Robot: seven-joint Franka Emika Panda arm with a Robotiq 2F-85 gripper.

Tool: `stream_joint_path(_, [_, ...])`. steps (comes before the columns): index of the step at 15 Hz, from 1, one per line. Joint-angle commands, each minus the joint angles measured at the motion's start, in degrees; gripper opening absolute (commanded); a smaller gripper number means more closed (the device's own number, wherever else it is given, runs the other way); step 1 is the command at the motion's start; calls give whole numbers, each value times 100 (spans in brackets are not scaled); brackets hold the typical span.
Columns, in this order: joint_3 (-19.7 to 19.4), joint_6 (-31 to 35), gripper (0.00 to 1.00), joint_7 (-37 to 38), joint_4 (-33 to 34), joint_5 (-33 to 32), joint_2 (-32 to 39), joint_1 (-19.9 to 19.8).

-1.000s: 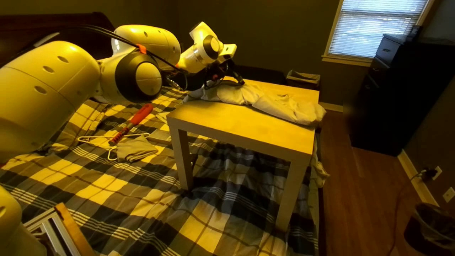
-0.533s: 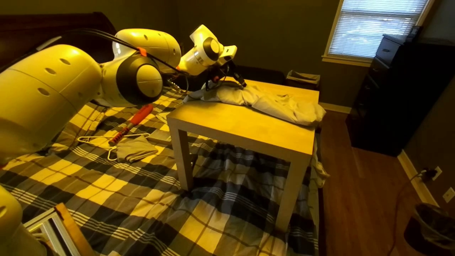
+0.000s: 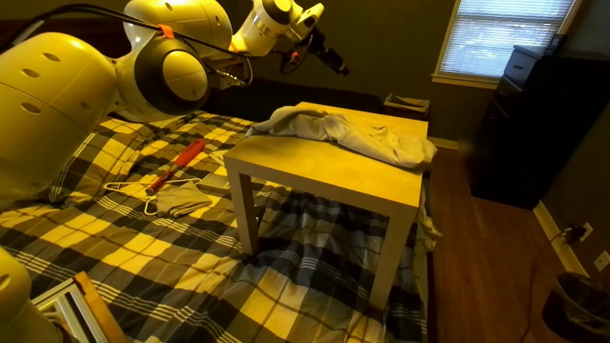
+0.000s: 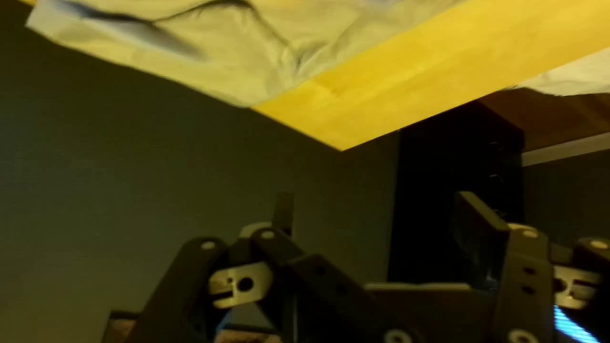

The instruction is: Fold the cloth on the table

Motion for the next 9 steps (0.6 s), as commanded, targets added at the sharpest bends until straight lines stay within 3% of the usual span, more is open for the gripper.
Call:
stream_joint_path(1, [-313,-688,100,-687,-108,-374,-250,89])
stream_joint_path(4, [-11,-478,100,-1957,-219,-128,-461,-142])
stream_joint_path(9, [543,146,100,-3357,-325,305,-653,-516])
